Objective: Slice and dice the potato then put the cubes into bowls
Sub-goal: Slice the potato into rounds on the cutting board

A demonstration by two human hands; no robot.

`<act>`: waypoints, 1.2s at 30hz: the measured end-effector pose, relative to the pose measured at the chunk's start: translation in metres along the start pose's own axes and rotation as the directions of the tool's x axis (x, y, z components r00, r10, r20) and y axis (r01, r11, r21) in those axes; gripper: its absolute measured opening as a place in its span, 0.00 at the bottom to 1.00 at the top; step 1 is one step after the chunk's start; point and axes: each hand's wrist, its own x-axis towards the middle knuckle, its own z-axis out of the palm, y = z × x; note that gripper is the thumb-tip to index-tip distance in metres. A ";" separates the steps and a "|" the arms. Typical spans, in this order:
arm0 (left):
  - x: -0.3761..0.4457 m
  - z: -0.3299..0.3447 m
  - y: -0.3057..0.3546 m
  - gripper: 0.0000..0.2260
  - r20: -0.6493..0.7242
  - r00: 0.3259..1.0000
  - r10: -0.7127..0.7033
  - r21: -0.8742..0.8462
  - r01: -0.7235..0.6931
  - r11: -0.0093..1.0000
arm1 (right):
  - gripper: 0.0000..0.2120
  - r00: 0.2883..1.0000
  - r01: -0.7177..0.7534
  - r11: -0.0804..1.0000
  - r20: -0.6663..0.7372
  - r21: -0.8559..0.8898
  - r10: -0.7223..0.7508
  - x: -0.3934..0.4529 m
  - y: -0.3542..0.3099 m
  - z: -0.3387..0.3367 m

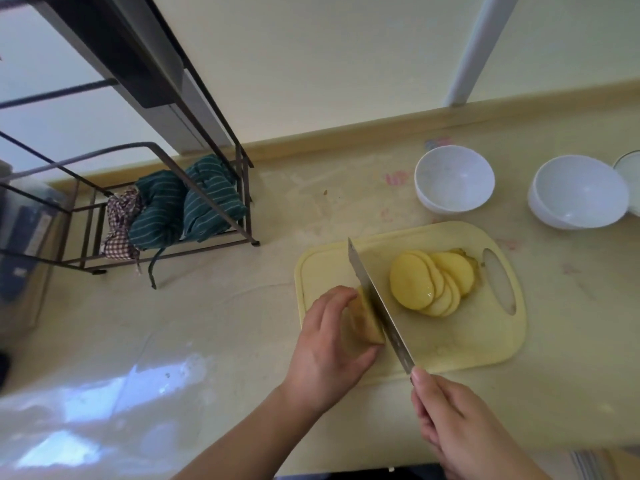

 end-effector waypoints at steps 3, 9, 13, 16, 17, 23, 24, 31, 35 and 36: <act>0.003 0.005 -0.004 0.26 0.012 0.999 0.047 0.029 -0.048 0.998 | 0.24 1.000 -0.012 1.000 0.005 0.014 0.012 0.001 -0.004 -0.001; 0.003 0.004 -0.011 0.21 -0.030 0.987 0.160 0.030 -0.159 0.987 | 0.23 0.997 -0.022 0.999 0.073 0.049 0.018 -0.001 -0.009 -0.005; 0.004 0.004 -0.013 0.19 -0.019 0.977 0.211 0.051 -0.210 0.976 | 0.24 0.995 -0.027 0.997 0.093 0.079 0.020 -0.002 -0.013 -0.009; 0.001 0.006 -0.015 0.17 -0.025 0.975 0.222 0.057 -0.221 0.974 | 0.28 0.998 -0.011 0.996 0.066 0.090 0.005 -0.011 -0.016 -0.015; 0.000 0.006 -0.015 0.16 -0.031 0.974 0.224 0.051 -0.222 0.974 | 0.30 0.999 -0.004 0.995 0.054 0.098 -0.001 -0.015 -0.018 -0.017; 0.002 0.005 -0.012 0.18 -0.048 0.977 0.206 0.028 -0.205 0.978 | 0.31 0.996 0.072 0.997 0.049 -0.025 -0.071 -0.035 -0.028 -0.019; 0.002 0.005 -0.012 0.18 -0.047 0.978 0.201 0.023 -0.200 0.980 | 0.31 0.996 0.073 0.996 0.045 -0.047 -0.071 -0.035 -0.029 -0.018; 0.000 0.005 -0.013 0.15 -0.042 0.982 0.187 0.016 -0.186 0.982 | 0.24 0.997 0.073 0.992 0.008 -0.101 -0.072 -0.039 -0.036 -0.014; 0.000 0.006 -0.013 0.15 -0.044 0.983 0.179 0.015 -0.179 0.984 | 0.26 0.996 0.085 0.985 0.007 -0.149 -0.085 -0.039 -0.037 -0.015; 0.000 0.006 -0.013 0.14 -0.044 0.983 0.179 0.014 -0.179 0.984 | 0.28 0.996 0.085 0.985 0.004 -0.150 -0.085 -0.038 -0.036 -0.015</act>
